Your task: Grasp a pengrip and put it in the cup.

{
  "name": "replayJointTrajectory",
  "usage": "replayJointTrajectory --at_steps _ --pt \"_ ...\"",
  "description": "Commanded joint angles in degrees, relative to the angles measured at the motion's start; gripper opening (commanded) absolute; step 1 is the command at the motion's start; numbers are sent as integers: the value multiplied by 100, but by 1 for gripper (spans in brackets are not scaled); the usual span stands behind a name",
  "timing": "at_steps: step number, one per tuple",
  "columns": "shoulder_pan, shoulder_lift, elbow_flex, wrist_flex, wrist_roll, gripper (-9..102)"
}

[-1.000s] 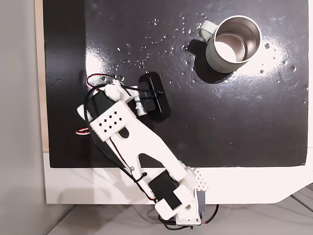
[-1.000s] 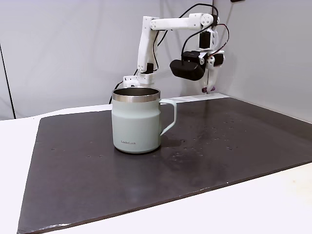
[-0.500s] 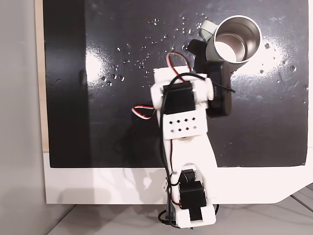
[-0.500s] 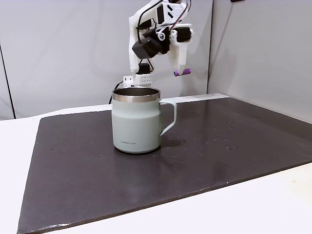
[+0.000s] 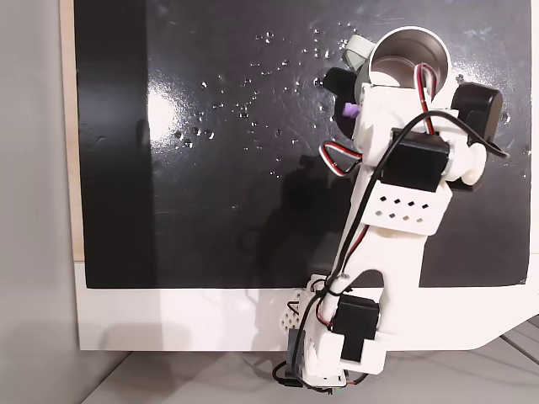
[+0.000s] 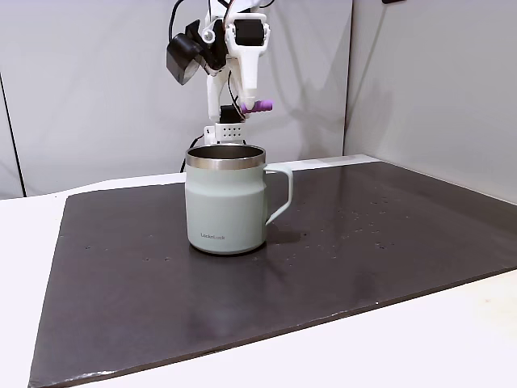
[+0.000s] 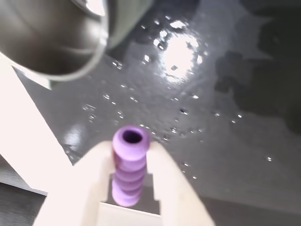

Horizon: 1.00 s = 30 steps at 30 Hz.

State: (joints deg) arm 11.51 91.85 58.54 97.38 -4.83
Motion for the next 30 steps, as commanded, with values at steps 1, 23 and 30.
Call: replayJointTrajectory --at_steps 1,23,30 --pt "211 -343 -729 -105 -70 0" --pt "686 -2057 -2470 -299 -202 0" --pt "738 -2206 -2610 -211 -176 17"
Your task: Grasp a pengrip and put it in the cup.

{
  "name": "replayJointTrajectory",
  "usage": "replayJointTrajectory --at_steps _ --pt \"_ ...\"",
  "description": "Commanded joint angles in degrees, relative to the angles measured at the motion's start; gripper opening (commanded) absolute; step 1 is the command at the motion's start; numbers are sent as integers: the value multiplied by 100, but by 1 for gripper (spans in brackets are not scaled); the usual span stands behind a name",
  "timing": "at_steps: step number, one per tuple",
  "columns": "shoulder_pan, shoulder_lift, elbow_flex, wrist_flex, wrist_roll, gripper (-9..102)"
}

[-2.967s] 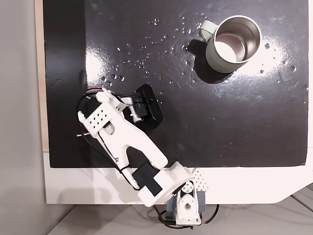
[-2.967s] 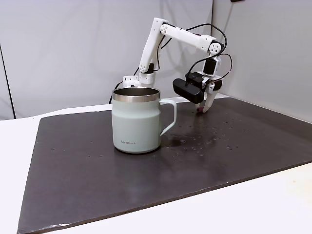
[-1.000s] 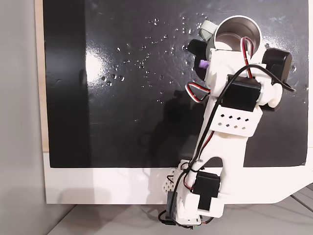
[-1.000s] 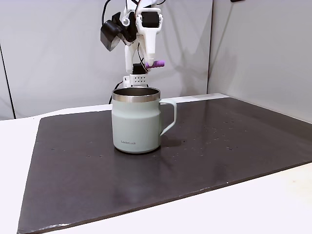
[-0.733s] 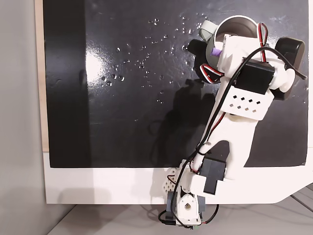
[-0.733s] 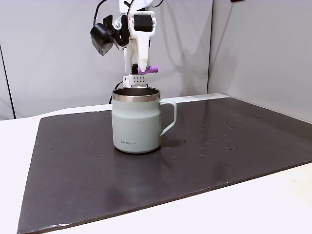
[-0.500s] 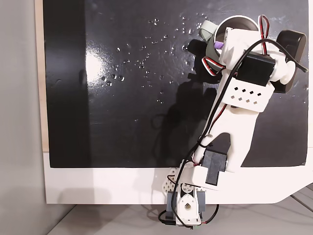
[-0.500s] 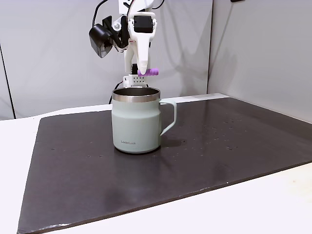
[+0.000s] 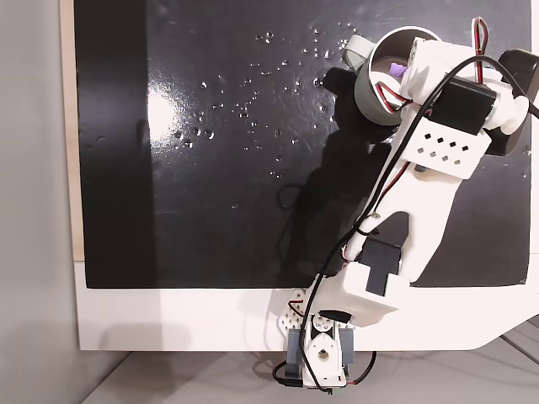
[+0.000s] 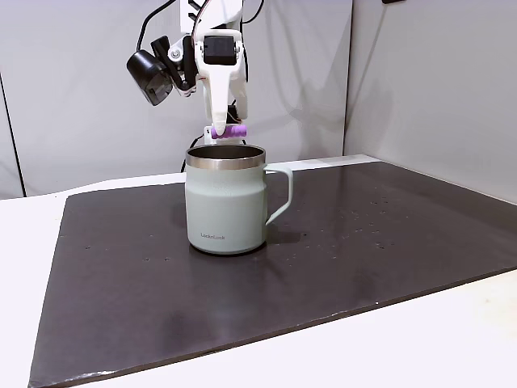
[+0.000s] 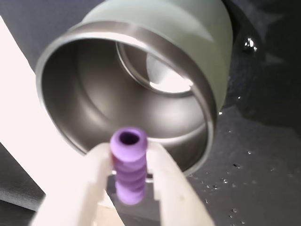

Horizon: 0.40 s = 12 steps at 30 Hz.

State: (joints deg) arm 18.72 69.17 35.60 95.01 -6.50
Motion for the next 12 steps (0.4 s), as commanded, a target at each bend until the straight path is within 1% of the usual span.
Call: replayJointTrajectory --at_steps 1,12 --pt "18 62 -316 53 -9 19" --pt "-9 53 -316 114 -9 19"
